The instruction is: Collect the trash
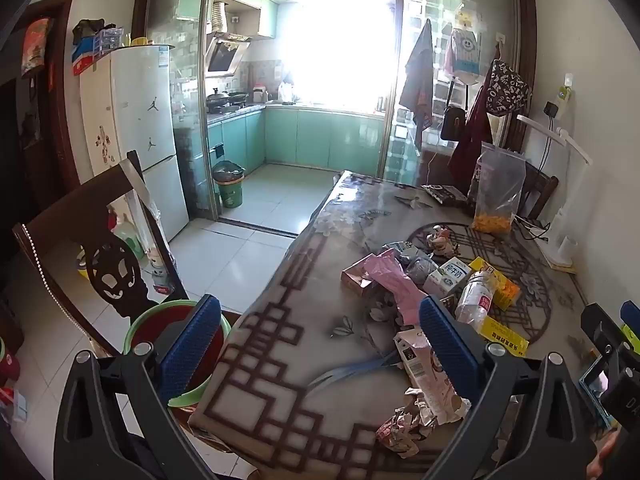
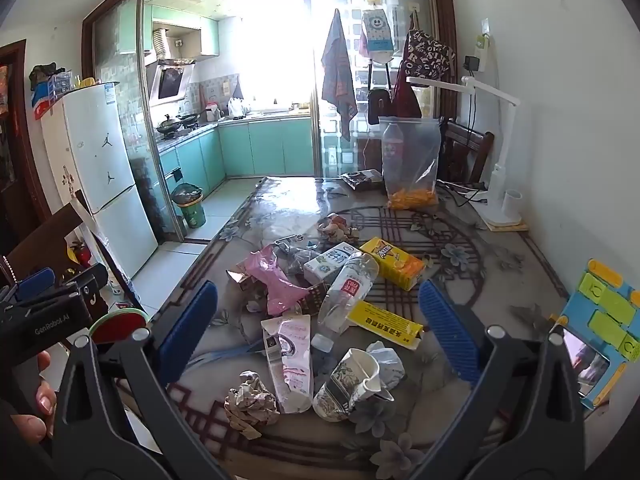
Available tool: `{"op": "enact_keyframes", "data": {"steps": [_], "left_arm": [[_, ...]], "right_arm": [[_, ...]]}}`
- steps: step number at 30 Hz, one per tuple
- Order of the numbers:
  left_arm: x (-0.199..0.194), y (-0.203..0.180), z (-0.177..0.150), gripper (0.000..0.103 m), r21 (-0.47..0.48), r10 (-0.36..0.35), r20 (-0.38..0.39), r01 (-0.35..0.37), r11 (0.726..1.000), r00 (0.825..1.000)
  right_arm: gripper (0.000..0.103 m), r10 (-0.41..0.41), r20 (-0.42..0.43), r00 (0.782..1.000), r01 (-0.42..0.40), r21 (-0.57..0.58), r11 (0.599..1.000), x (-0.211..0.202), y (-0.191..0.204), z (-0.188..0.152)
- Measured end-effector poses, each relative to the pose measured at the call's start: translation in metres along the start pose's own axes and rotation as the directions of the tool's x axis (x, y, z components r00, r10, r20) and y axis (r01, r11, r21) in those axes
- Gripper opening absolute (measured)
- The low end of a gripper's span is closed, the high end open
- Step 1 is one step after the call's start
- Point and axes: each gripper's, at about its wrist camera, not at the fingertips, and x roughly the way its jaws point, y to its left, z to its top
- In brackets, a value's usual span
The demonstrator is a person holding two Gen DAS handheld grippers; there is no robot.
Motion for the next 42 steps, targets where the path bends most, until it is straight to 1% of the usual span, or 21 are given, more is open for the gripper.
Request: {"op": "enact_keyframes", "data": {"steps": [10, 11, 16, 23, 42], "left_arm": [[-0.0003, 0.0003, 0.0001, 0.095, 0.001, 0.001, 0.002, -0.001, 1.000, 1.000], [-0.0001, -0.0001, 0.0001, 0.095, 0.003, 0.005, 0.003, -0.005, 1.000, 1.000], [-0.0001, -0.0006, 0.0001, 0.095, 0.010, 0.016, 0.008, -0.016, 1.000, 1.000], [0.0045, -0.0009, -0.0060, 0.095, 0.010, 0.017, 0.007, -0.017, 1.000, 1.000], [0.0055, 0.0035, -0.0039, 0.095, 0.013, 0.025, 0.004, -0.025, 1.000, 1.000]], "right_arm": [[0.099, -0.007, -0.011, 1.000, 0.007, 0.004, 1.000, 0.0019, -0.0020, 0.0008], [0.099, -0.004, -0.007, 1.000, 0.003, -0.012, 1.000, 0.0042, 0.0053, 0.0012], [0.099, -0.003, -0.007, 1.000, 0.003, -0.012, 1.000, 0.0041, 0.0039, 0.0008], [0.099, -0.005, -0.006, 1.000, 0.005, -0.010, 1.000, 0.0026, 0.0028, 0.0019], [0.099, -0.003, -0.008, 1.000, 0.003, -0.011, 1.000, 0.0094, 0.0035, 0.0001]]}}
